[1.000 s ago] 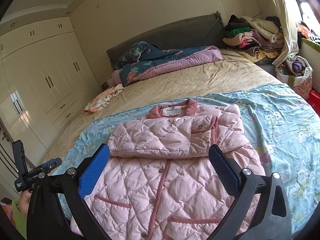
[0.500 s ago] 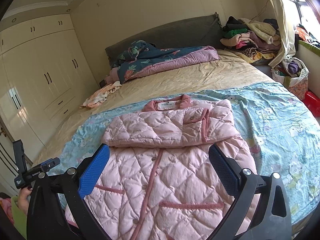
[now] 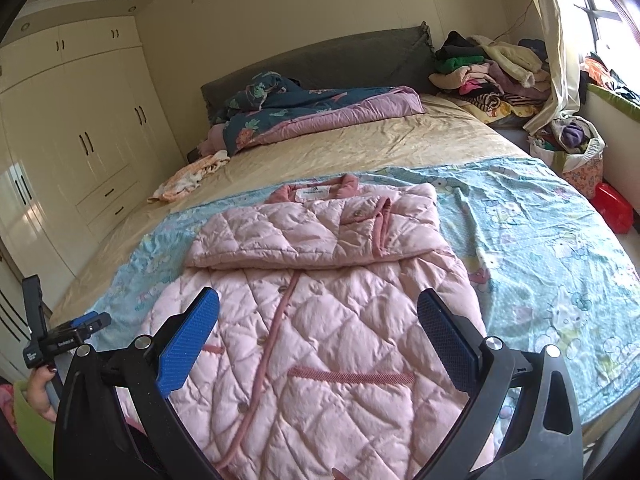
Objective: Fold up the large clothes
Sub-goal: 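Move both tools down to the ribbed hem of the jacket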
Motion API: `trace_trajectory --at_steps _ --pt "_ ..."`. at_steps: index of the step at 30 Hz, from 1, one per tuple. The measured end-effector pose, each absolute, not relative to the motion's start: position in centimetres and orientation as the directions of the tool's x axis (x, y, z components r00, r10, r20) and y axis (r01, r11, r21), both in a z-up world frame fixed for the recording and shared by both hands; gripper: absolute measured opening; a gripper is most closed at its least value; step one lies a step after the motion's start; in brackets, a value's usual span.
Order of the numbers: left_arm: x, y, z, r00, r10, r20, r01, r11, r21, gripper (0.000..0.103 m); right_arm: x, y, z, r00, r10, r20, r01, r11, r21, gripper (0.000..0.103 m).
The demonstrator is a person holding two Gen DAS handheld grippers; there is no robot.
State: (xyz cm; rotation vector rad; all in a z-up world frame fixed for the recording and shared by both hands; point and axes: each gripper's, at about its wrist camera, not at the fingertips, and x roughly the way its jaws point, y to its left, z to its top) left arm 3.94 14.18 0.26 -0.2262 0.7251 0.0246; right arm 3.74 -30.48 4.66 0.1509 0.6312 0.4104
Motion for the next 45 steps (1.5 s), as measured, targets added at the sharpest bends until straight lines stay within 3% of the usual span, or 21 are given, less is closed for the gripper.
trace_trajectory --at_steps 39,41,43,45 --pt "0.8 15.7 -7.7 0.629 0.002 -0.777 -0.150 0.982 -0.119 0.094 1.1 -37.7 -4.3 0.647 0.261 -0.716 -0.157 0.965 0.209 0.099" --pt "0.7 15.6 -7.9 0.627 -0.006 -0.779 -0.146 0.981 -0.125 0.089 1.1 -37.9 -4.6 0.642 0.257 -0.722 -0.154 0.966 0.208 0.099" --pt "0.6 15.6 -8.2 0.622 -0.028 -0.782 -0.134 0.981 -0.141 0.070 1.0 -38.2 -5.0 0.636 0.256 -0.728 -0.151 0.966 0.208 0.099" --pt "0.6 15.6 -8.6 0.612 -0.042 -0.790 -0.126 0.981 -0.149 0.060 1.0 -38.4 -5.3 0.629 0.253 -0.735 -0.148 0.967 0.206 0.099"
